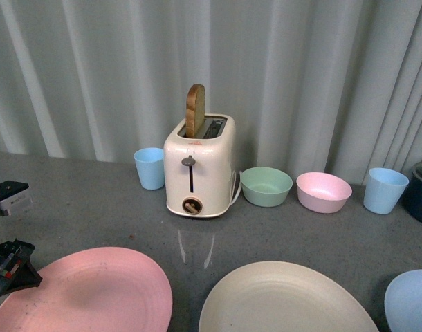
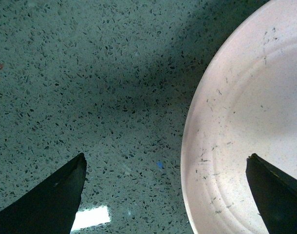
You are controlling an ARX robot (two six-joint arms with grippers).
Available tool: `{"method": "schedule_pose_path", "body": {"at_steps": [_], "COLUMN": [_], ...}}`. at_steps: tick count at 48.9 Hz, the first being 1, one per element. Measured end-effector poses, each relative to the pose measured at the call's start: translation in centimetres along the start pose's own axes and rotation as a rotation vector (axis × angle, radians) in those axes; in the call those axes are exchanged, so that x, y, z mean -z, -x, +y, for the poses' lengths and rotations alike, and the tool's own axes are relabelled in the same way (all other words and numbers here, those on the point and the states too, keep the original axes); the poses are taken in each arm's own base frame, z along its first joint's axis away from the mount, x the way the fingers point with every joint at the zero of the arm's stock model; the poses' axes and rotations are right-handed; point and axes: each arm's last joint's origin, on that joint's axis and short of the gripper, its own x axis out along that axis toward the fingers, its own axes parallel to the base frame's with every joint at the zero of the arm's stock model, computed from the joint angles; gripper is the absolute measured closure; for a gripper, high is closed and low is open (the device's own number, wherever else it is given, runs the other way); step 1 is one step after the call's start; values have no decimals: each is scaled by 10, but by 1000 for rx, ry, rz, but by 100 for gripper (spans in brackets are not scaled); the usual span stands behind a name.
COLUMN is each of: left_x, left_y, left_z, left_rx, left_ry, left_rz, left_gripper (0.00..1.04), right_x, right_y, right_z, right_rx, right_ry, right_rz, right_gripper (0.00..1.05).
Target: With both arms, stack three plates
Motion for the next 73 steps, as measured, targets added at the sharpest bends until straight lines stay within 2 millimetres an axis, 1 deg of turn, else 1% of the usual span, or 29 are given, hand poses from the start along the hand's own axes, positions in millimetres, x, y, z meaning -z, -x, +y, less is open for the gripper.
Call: {"method": "schedule_pose_path", "body": {"at_steps": [17, 28, 29, 33, 34, 36, 38, 41, 46, 49, 51, 52, 57, 59, 66, 73], "left_x": [8, 11, 11, 12, 12, 12, 13, 13, 13, 13, 12, 12, 9, 7, 6, -1], "left_y": [-13, -21, -21, -23, -23, -24, -26, -27, -27, -28, -28, -28, -27, -25, -22, -11], "left_z": [-1, -6, -6, -8, -8, -8, -9, -10, -12, -13, -14, -14, -13, -13, -14, -15], "left_rx": [9, 16, 16, 13, 14, 13, 16, 15, 25, 27, 29, 30, 42, 51, 58, 82], "left_ry": [-11, -27, -28, -32, -33, -33, -35, -37, -45, -49, -53, -53, -48, -40, -31, -31], "left_rz": [38, 65, 66, 74, 75, 79, 83, 87, 90, 92, 93, 92, 78, 70, 81, 75], "left_gripper": [7, 8, 9, 23, 25, 32, 43, 50, 68, 75, 82, 83, 98, 100, 100, 100], "right_x": [0, 0, 0, 0, 0, 0, 0, 0, 0, 0, 0, 0, 0, 0, 0, 0], "right_y": [0, 0, 0, 0, 0, 0, 0, 0, 0, 0, 0, 0, 0, 0, 0, 0], "right_z": [0, 0, 0, 0, 0, 0, 0, 0, 0, 0, 0, 0, 0, 0, 0, 0], "right_rx": [0, 0, 0, 0, 0, 0, 0, 0, 0, 0, 0, 0, 0, 0, 0, 0], "right_ry": [0, 0, 0, 0, 0, 0, 0, 0, 0, 0, 0, 0, 0, 0, 0, 0], "right_rz": [0, 0, 0, 0, 0, 0, 0, 0, 0, 0, 0, 0, 0, 0, 0, 0], "right_gripper": [7, 7, 7, 7, 7, 7, 7, 7, 7, 7, 7, 7, 7, 7, 7, 7]}}
